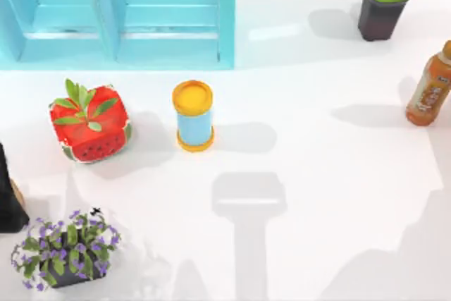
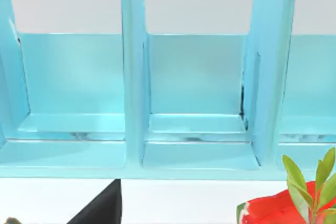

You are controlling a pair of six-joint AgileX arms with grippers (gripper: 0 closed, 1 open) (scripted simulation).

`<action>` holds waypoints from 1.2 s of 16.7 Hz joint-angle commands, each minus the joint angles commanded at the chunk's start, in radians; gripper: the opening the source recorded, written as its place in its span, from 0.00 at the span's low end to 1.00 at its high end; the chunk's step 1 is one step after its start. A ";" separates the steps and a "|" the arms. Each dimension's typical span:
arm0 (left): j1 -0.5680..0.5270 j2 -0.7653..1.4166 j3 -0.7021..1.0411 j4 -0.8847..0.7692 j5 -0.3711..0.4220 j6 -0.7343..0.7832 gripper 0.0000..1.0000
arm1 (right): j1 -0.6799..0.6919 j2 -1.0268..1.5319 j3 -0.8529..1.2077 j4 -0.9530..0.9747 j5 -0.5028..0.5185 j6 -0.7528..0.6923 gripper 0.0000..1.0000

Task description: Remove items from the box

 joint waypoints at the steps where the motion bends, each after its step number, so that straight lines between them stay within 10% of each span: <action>1: 0.000 0.000 0.000 0.000 0.000 0.000 1.00 | 0.000 0.012 -0.032 0.048 0.000 0.000 1.00; 11: 0.000 0.000 0.000 0.000 0.000 0.000 1.00 | 0.001 0.080 -0.198 0.283 0.000 0.002 1.00; 20: 0.000 0.000 0.000 0.000 0.000 0.000 1.00 | 0.001 0.080 -0.198 0.283 0.000 0.002 0.32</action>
